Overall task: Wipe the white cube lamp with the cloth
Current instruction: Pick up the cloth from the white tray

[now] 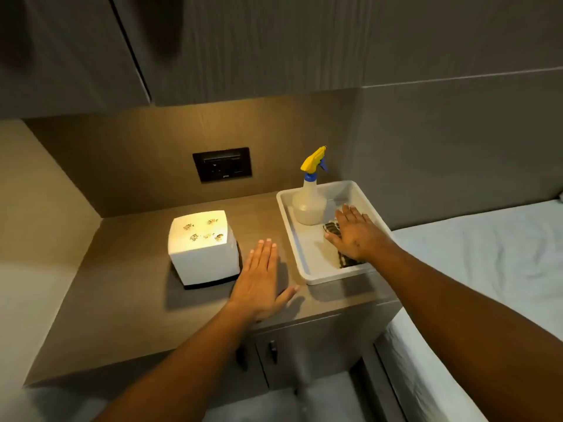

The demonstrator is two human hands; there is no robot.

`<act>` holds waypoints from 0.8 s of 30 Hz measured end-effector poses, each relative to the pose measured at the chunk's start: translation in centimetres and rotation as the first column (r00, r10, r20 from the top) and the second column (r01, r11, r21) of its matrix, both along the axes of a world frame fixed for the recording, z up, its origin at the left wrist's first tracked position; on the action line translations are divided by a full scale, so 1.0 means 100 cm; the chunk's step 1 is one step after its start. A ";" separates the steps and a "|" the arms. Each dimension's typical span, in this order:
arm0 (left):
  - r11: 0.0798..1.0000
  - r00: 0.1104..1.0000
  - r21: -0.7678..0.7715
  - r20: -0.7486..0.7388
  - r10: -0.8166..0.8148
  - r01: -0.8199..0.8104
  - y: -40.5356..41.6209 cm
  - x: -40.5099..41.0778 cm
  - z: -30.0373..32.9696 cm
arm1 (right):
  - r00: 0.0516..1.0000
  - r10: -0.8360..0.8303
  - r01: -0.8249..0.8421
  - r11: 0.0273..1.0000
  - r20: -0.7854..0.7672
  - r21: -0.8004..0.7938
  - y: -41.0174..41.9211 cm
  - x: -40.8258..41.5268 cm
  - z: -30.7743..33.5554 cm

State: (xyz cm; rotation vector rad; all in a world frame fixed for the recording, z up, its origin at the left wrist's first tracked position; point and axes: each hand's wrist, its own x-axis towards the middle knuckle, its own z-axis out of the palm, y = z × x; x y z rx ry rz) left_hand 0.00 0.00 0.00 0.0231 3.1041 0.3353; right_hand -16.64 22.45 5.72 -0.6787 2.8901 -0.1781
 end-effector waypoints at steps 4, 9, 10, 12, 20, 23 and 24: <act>0.999 0.997 0.031 0.081 -0.008 0.006 -0.003 -0.005 -0.020 | 0.994 -0.036 0.026 0.995 0.101 0.099 -0.001 -0.007 -0.014; 0.999 0.996 0.050 0.089 -0.005 0.001 -0.005 -0.016 -0.026 | 0.979 -0.086 0.060 0.988 0.185 0.142 0.000 -0.008 -0.032; 0.999 0.996 0.046 0.088 -0.002 -0.002 -0.004 -0.017 -0.027 | 0.975 -0.092 0.063 0.987 0.204 0.147 -0.001 -0.007 -0.035; 0.999 0.997 0.042 0.074 0.005 -0.008 -0.003 -0.017 -0.029 | 0.972 -0.104 0.069 0.984 0.212 0.167 -0.004 -0.007 -0.038; 1.000 0.999 0.018 0.039 -0.006 0.006 -0.003 -0.018 -0.028 | 0.979 -0.097 0.078 0.991 0.178 0.109 -0.007 -0.015 -0.035; 1.000 0.999 0.016 0.034 -0.006 0.005 -0.002 -0.016 -0.026 | 0.986 -0.082 0.083 0.997 0.145 -0.003 -0.001 -0.016 -0.029; 1.000 0.999 0.017 0.038 -0.008 0.007 -0.001 -0.016 -0.026 | 0.993 -0.035 0.041 0.998 0.113 -0.051 0.000 -0.016 -0.026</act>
